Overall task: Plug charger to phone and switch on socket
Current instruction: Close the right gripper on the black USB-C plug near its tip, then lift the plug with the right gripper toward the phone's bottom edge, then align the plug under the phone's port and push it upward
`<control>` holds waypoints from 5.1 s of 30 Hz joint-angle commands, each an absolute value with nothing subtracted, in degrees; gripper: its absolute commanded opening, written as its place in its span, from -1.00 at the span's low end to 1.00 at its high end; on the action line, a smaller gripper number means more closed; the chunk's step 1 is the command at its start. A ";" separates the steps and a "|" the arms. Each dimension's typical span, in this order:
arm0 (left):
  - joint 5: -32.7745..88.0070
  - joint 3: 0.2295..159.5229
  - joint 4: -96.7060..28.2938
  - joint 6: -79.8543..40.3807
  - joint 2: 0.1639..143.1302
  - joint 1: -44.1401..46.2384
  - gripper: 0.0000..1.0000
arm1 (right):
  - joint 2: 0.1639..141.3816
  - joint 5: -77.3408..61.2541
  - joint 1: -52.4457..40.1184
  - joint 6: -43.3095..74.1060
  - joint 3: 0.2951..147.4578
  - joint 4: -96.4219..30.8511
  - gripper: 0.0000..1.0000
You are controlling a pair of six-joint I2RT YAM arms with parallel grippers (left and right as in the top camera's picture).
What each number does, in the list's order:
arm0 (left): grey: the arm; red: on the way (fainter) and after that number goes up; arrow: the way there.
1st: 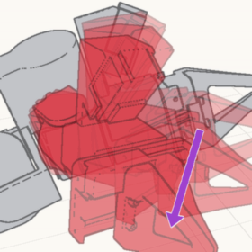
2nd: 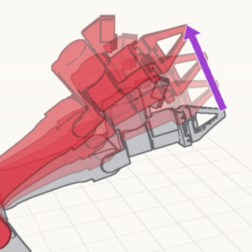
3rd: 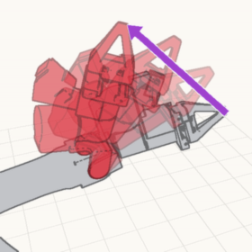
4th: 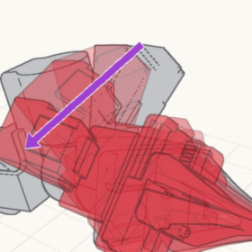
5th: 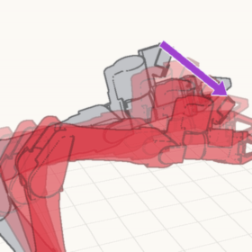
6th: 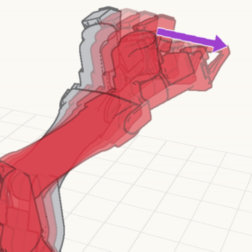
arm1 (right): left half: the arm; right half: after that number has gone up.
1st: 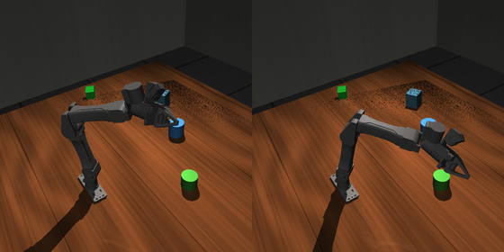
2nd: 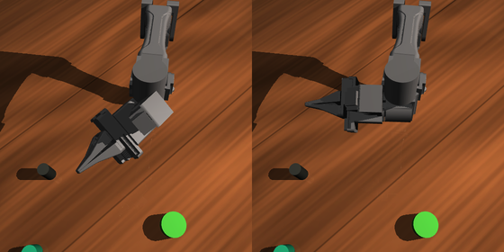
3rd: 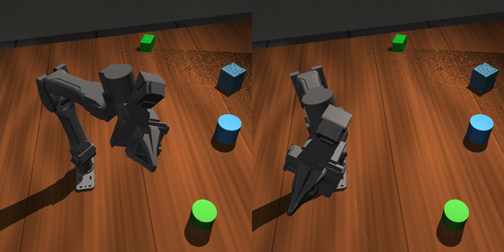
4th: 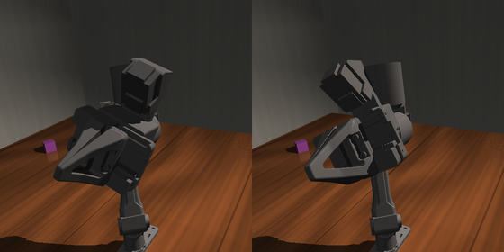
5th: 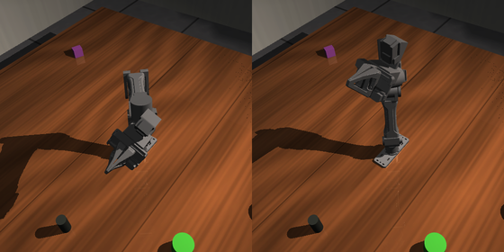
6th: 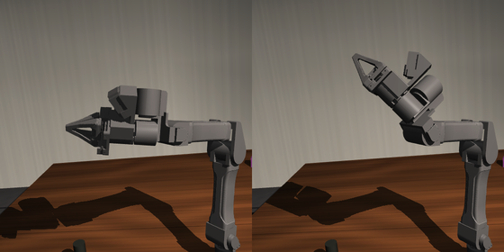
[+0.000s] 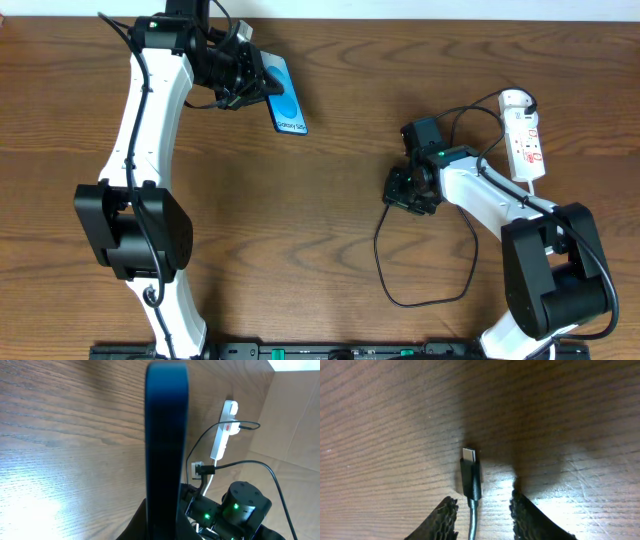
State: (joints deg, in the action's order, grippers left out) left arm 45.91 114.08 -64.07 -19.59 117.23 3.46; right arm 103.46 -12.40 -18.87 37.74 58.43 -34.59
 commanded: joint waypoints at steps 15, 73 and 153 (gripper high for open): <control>46.65 114.76 -64.03 -18.90 116.79 3.33 -0.86 | 105.78 -11.07 -20.36 38.98 57.91 -34.28 -0.43; 88.42 114.78 -25.82 -30.89 115.18 9.45 -0.86 | 71.92 -57.76 -12.10 17.41 60.10 -23.53 -0.97; 87.79 114.61 -8.86 -39.00 115.20 12.56 -0.86 | 73.54 -46.68 -16.60 40.69 62.48 -7.49 -0.97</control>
